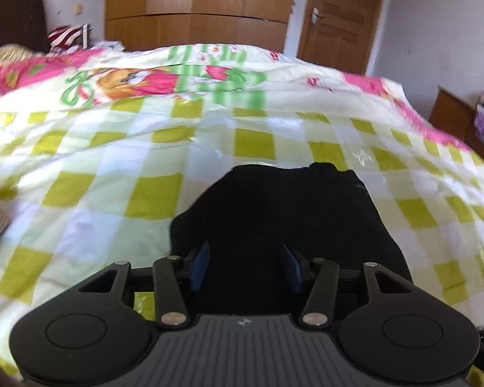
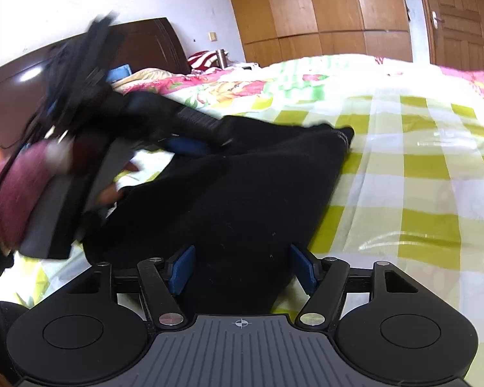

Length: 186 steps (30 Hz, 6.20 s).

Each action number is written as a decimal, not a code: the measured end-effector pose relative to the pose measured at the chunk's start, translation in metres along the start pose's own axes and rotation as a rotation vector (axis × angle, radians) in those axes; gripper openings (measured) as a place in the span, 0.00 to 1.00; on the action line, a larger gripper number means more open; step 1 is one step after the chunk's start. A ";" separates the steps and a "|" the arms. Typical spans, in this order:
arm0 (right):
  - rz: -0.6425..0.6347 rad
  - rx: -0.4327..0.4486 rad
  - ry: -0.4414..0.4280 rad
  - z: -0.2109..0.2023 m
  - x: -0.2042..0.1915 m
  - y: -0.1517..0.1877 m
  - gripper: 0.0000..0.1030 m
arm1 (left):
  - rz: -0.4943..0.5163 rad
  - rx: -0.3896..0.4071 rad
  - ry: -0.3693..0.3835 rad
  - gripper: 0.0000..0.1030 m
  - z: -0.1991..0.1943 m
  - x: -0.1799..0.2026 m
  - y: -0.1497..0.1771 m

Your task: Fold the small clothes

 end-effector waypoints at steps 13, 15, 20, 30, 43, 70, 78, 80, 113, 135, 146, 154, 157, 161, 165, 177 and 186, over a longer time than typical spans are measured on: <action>0.060 0.074 0.152 -0.010 0.000 -0.061 0.65 | 0.068 0.158 -0.004 0.62 -0.076 -0.019 0.030; 0.047 0.067 0.117 -0.010 -0.017 -0.063 0.65 | 0.016 0.180 0.043 0.62 -0.090 -0.025 0.034; -0.232 -0.068 0.123 0.024 -0.080 -0.022 0.71 | 0.078 0.049 0.014 0.64 -0.066 -0.024 0.044; -0.177 -0.018 0.178 -0.033 -0.082 -0.032 0.69 | 0.053 0.070 0.053 0.64 -0.109 -0.022 0.055; 0.085 -0.080 0.269 -0.076 -0.066 0.014 0.69 | 0.055 -0.084 0.054 0.65 -0.145 0.021 0.114; 0.148 -0.077 0.308 -0.098 -0.077 0.042 0.70 | 0.089 -0.056 -0.060 0.90 -0.177 0.035 0.138; 0.140 -0.091 0.333 -0.096 -0.078 0.048 0.70 | 0.078 -0.068 -0.059 0.90 -0.174 0.033 0.144; 0.134 -0.088 0.339 -0.096 -0.078 0.048 0.70 | 0.077 -0.068 -0.060 0.91 -0.173 0.033 0.145; 0.139 -0.095 0.362 -0.098 -0.075 0.056 0.72 | 0.059 -0.068 -0.090 1.00 -0.173 0.030 0.150; 0.143 -0.113 0.372 -0.097 -0.081 0.064 0.72 | 0.117 -0.110 -0.175 1.00 -0.165 0.032 0.156; 0.139 -0.120 0.375 -0.095 -0.082 0.066 0.72 | 0.120 -0.091 -0.184 1.00 -0.167 0.031 0.153; 0.142 -0.125 0.376 -0.095 -0.080 0.067 0.72 | 0.112 -0.087 -0.176 1.00 -0.168 0.030 0.152; 0.141 -0.124 0.376 -0.095 -0.080 0.067 0.72 | 0.112 -0.087 -0.175 1.00 -0.168 0.031 0.153; 0.143 -0.126 0.376 -0.095 -0.080 0.067 0.72 | 0.111 -0.088 -0.175 1.00 -0.168 0.031 0.153; 0.143 -0.126 0.376 -0.095 -0.080 0.067 0.72 | 0.111 -0.088 -0.175 1.00 -0.168 0.031 0.153; 0.143 -0.126 0.376 -0.094 -0.080 0.067 0.72 | 0.111 -0.088 -0.174 1.00 -0.168 0.031 0.153; 0.143 -0.126 0.376 -0.094 -0.079 0.067 0.72 | 0.113 -0.088 -0.175 1.00 -0.168 0.032 0.153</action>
Point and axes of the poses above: each gripper's, at about its wrist camera, not at the fingertips, and z roughly the way its jaws point, x to its right, y to its underside, the point moved 4 cm from there along z, roughly the way its jaws point, and after that the axes turned 2 degrees about -z, right-handed, at the moved point
